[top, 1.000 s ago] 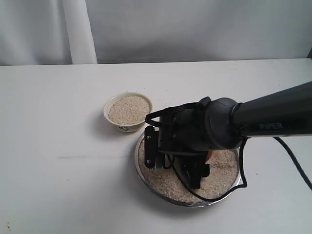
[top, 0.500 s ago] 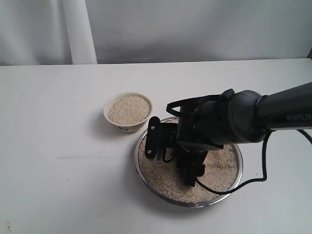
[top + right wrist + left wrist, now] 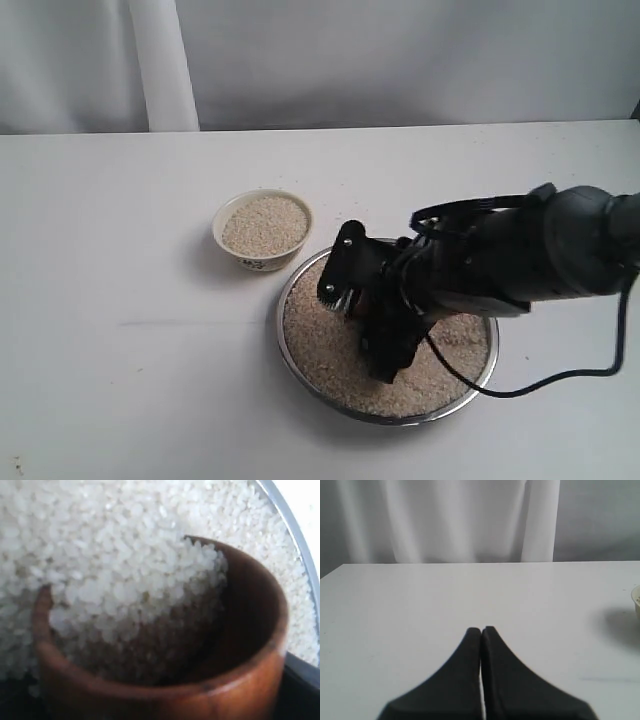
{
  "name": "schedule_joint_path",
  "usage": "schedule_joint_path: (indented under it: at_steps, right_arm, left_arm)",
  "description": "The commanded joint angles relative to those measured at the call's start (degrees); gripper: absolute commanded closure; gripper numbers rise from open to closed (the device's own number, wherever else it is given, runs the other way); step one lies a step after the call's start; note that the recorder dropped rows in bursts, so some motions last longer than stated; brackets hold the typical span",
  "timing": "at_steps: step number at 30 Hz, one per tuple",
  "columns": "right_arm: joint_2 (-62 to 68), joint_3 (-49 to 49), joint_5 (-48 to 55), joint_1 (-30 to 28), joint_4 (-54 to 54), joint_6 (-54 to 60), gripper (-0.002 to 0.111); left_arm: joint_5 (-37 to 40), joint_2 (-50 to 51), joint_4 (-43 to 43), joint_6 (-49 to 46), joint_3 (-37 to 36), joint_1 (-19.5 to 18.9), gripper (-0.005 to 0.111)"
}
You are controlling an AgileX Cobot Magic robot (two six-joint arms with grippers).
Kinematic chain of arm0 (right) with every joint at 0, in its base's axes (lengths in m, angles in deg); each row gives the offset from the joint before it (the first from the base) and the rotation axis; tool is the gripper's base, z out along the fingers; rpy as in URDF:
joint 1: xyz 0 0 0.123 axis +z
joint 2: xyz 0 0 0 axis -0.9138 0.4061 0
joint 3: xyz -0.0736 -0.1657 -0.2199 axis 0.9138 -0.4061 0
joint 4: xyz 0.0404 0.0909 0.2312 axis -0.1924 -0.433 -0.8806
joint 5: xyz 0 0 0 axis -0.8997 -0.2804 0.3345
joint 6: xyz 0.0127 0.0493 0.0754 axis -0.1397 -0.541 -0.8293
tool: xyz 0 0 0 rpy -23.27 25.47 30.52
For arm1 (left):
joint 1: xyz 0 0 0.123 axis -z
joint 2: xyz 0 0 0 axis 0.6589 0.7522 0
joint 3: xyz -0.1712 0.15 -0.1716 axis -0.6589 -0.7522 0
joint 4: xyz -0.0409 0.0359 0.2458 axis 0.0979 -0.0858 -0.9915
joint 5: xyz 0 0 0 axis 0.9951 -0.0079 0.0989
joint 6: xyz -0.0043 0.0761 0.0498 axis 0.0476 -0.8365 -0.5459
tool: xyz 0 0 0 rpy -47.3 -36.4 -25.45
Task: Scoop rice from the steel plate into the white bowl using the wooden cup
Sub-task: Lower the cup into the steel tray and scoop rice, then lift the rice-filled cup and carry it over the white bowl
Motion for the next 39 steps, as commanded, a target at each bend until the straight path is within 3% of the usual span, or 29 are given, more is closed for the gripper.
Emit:
schedule_joint_path:
  at_steps: [1, 3, 9, 25, 39]
  right_arm:
    - [-1.52, -7.92, -17.68, -4.67, -2.93, -3.72, 0.108]
    - [-2.32, -9.75, -24.21, -6.42, -6.10, -3.84, 0.108]
    - [-3.10, -9.88, -29.36, -6.72, -7.57, -3.84, 0.108]
    - [-12.38, -9.09, -34.46, -6.72, -9.90, -3.73, 0.108]
    - [-8.31, 14.49, -10.23, -6.51, -11.51, -2.52, 0.108]
  left_arm:
    - [-0.33, -0.14, -0.02, 0.22, -0.09, 0.15, 0.107]
    - [-0.33, -0.14, -0.02, 0.22, -0.09, 0.15, 0.107]
    - [-0.33, -0.14, -0.02, 0.22, -0.09, 0.15, 0.107]
    - [-0.33, -0.14, -0.02, 0.22, -0.09, 0.15, 0.107]
    - [-0.33, -0.14, -0.02, 0.22, -0.09, 0.15, 0.107]
